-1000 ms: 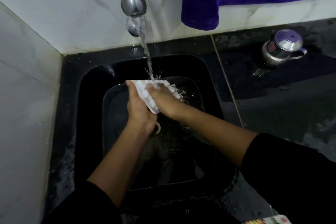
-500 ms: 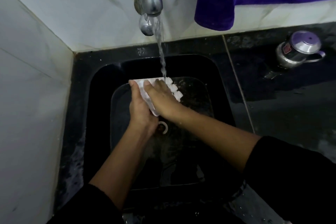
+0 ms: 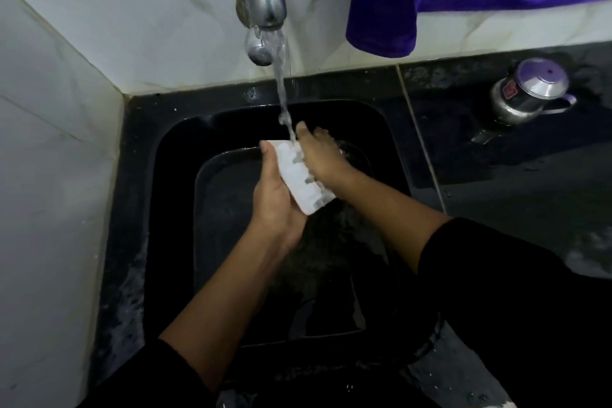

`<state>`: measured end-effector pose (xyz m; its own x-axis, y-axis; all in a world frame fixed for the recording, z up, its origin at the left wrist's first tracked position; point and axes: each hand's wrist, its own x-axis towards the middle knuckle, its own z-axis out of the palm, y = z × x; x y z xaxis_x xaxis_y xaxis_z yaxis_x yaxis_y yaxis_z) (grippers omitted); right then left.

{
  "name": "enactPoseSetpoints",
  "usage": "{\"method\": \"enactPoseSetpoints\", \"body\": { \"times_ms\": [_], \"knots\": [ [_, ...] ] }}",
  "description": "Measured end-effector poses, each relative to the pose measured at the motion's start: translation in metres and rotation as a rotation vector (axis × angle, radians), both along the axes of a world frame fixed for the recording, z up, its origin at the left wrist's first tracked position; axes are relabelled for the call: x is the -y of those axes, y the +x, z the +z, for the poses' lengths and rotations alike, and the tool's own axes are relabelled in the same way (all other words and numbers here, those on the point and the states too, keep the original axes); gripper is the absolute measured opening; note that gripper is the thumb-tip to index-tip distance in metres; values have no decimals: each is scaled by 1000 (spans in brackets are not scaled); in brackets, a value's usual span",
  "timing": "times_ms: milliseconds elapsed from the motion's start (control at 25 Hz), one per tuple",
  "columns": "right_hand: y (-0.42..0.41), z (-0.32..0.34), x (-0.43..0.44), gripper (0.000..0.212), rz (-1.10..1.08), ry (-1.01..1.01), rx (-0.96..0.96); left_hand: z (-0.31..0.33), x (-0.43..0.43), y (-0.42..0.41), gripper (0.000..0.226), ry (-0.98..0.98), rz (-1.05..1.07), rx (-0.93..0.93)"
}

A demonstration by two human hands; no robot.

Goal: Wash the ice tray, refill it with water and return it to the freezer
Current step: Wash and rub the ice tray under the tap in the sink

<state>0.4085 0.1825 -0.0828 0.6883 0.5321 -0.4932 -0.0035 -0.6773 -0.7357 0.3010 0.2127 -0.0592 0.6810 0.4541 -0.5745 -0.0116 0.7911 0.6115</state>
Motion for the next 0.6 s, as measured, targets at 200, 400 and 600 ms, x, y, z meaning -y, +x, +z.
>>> {"method": "enactPoseSetpoints", "body": {
  "times_ms": [200,400,600],
  "knots": [
    [-39,6,-1,64,195,-48,68,-14,-14,-1,87,15,109,-21],
    [24,-4,10,68,-34,-79,-48,4,-2,-20,91,-37,-77,70],
    [35,-20,22,78,-83,-136,-66,15,-13,-49,90,-14,-28,88]
  ]
}}
